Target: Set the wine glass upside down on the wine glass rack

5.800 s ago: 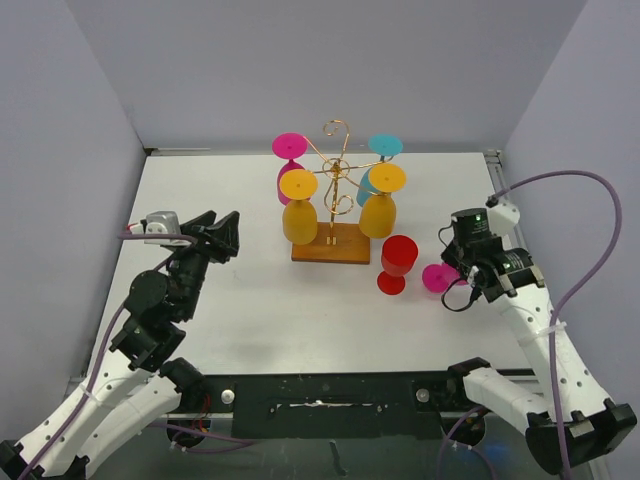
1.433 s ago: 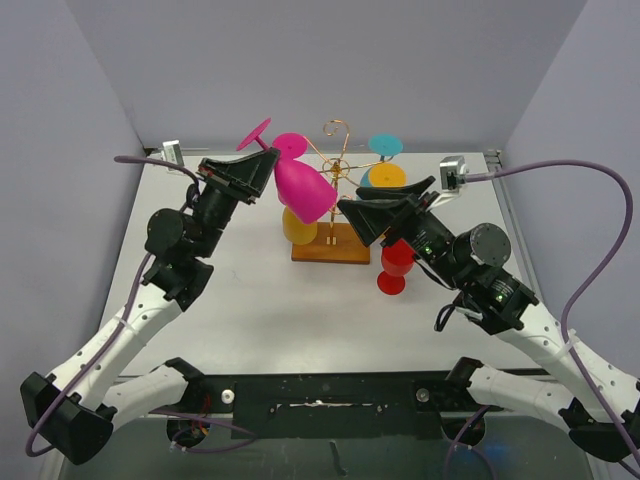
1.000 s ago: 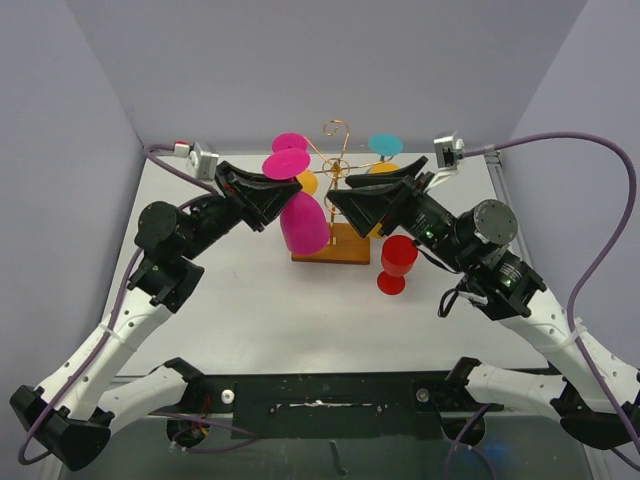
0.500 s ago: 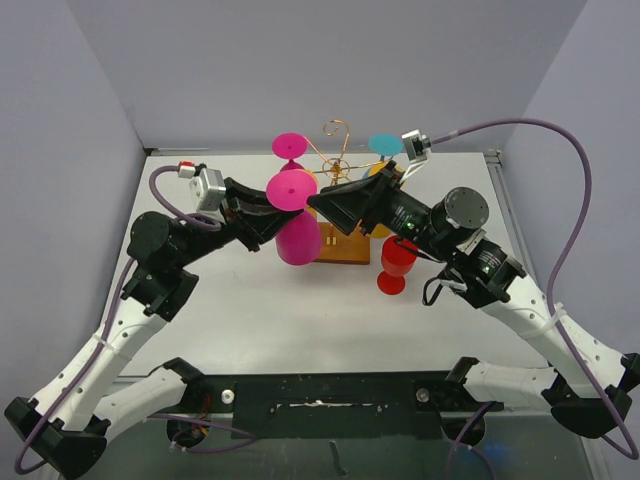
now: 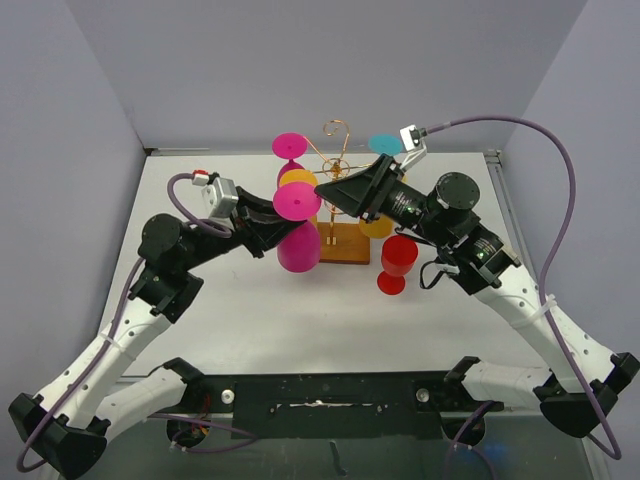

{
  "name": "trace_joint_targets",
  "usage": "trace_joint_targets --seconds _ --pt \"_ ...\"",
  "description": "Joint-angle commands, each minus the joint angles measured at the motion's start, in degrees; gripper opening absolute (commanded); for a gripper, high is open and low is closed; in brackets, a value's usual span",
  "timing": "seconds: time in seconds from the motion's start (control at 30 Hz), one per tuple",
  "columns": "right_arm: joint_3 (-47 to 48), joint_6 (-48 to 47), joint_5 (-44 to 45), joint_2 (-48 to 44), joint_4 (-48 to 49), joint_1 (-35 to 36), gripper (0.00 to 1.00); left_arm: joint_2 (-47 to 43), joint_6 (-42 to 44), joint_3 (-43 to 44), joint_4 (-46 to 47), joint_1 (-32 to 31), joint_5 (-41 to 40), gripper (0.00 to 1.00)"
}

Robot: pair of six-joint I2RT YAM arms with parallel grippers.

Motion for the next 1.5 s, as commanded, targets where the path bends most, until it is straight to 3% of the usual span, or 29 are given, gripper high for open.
trace_joint_targets --seconds 0.0,0.37,0.57,0.77,0.83,1.2,1.3,1.47 --pt "2.2 4.6 -4.9 0.8 -3.0 -1.2 0.41 -0.9 1.6 -0.7 3.1 0.3 1.3 0.00" --pt "2.6 5.8 -7.7 2.4 -6.8 -1.1 0.35 -0.2 2.2 -2.1 1.6 0.3 2.1 0.00" --pt "1.7 6.7 -7.8 2.0 -6.3 -0.8 0.21 0.4 1.9 -2.7 1.6 0.3 2.5 0.00" --pt "1.0 7.4 -7.8 2.0 -5.8 -0.9 0.00 0.5 1.3 -2.9 1.5 0.3 2.2 0.00" --pt "0.7 7.5 -7.8 1.8 -5.8 -0.9 0.00 0.5 1.0 -2.9 0.8 0.3 1.8 0.01" --pt "-4.2 10.8 -2.9 -3.3 -8.6 -1.3 0.00 -3.0 0.0 -5.8 -4.5 0.3 -0.2 0.48" --pt "-5.7 12.9 -0.7 -5.2 -9.5 -1.5 0.00 -4.8 0.2 -6.6 -6.6 0.3 -1.2 0.55" --pt "-6.8 15.9 2.8 -7.3 -12.9 -2.4 0.00 -8.0 1.1 -8.3 -10.2 0.4 -7.5 0.57"
